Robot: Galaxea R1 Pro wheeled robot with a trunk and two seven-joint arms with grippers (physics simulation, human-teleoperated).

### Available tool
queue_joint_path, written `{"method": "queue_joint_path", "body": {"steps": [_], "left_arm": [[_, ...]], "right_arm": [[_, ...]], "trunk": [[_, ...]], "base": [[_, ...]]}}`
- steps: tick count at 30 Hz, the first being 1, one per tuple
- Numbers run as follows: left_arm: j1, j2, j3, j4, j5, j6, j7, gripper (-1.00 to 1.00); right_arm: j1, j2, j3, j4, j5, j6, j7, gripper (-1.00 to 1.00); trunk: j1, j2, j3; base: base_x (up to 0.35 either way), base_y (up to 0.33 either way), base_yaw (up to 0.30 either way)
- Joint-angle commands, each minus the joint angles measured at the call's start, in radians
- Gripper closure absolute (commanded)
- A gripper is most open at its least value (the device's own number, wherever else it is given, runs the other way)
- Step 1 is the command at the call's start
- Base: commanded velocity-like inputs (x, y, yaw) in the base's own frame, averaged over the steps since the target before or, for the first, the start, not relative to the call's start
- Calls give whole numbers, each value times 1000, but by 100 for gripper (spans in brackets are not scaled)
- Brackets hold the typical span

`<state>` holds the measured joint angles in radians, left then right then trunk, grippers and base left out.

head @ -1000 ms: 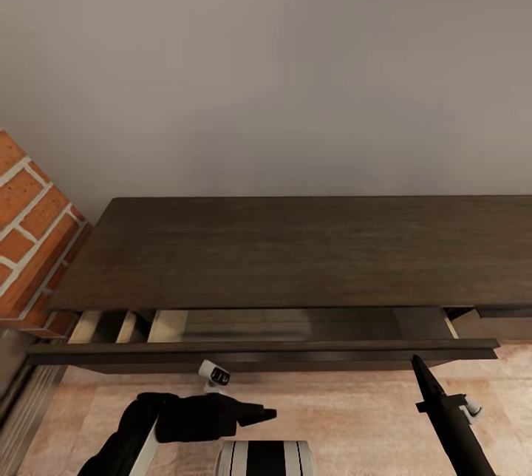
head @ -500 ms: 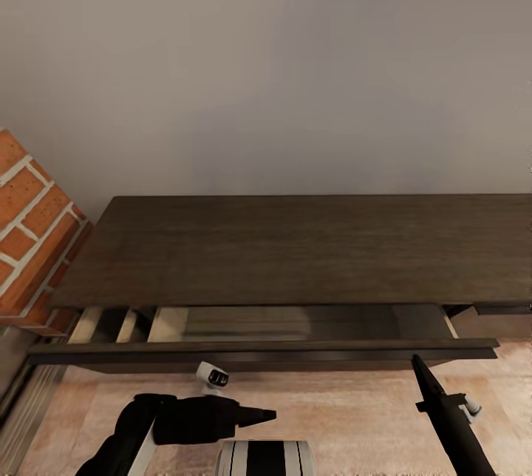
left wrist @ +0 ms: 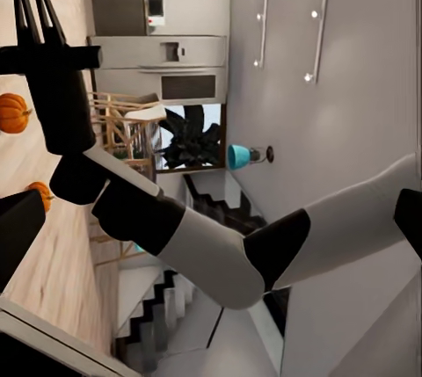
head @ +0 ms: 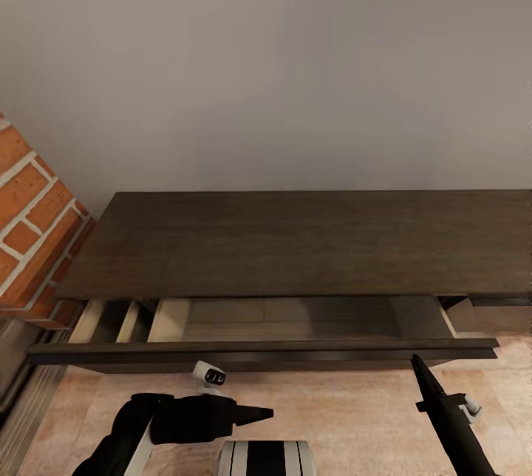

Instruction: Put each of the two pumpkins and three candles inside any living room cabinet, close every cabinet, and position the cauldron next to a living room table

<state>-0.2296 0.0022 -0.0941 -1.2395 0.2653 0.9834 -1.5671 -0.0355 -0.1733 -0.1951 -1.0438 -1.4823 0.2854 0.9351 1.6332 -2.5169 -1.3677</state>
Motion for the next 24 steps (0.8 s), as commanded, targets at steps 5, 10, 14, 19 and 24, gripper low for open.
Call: {"method": "queue_joint_path", "body": {"steps": [5,10,14,19,24], "left_arm": [[0,3,-2,0,9,11,-4,-100],[0,14,-2,-1,13,11,-4,-100],[1,17,-3,-12,15,11,-4,-100],[17,19,-3,-47,28,11,-4,-100],[25,19,-3,-60,33,11,-4,-100]], "right_arm": [[0,0,11,51,7,5,-1,100],[1,0,11,51,7,5,0,100],[0,0,11,51,7,5,0,100],[0,0,11,51,8,5,-1,100],[0,0,11,51,8,5,-1,100]], "trunk": [[0,0,-1],[0,0,-1],[0,0,-1],[0,0,-1],[0,0,-1]], "base": [[-41,0,0],[-98,0,0],[-62,0,0],[-9,0,0],[-1,0,0]]}}
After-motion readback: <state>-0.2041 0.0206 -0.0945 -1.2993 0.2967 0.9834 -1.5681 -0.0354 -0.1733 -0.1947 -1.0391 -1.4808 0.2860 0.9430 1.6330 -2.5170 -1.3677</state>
